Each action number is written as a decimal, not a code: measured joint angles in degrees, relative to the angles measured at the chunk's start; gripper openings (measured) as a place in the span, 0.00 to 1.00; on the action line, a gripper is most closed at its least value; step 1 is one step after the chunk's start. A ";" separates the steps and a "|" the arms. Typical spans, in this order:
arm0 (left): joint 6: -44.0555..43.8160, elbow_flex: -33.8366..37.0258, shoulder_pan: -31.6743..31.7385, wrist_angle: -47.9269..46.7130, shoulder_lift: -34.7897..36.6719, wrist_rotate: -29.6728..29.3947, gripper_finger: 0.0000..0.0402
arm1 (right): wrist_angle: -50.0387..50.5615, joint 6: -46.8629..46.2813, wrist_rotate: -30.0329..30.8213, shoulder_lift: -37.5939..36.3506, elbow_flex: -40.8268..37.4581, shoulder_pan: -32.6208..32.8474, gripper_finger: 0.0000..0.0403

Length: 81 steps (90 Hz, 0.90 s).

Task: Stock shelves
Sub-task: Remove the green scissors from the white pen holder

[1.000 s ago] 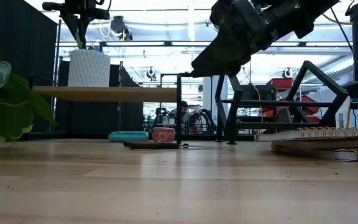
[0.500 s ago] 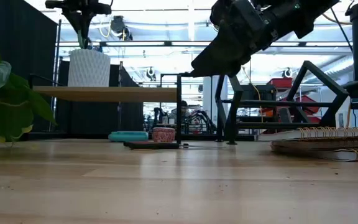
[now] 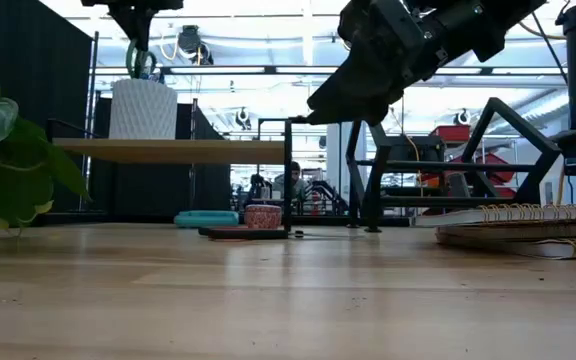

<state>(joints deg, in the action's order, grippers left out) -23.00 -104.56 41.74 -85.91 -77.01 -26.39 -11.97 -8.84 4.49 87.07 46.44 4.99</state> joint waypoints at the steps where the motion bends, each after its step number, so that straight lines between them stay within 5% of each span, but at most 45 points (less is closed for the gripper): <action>1: 0.01 -0.03 -0.04 0.00 0.00 0.01 0.03 | 0.00 -0.04 0.00 0.00 0.00 0.00 0.53; 37: 4.42 -7.04 -5.57 2.35 0.39 -1.45 0.03 | 0.06 -0.43 0.02 -0.52 0.00 -0.02 0.53; 81: 13.31 -21.68 -16.79 3.32 0.46 2.21 0.03 | -0.29 8.21 0.33 -13.34 0.11 -3.66 0.53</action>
<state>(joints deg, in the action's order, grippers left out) -9.69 -126.24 24.96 -82.59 -76.55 -24.18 -12.25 -0.63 4.82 73.72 46.54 1.33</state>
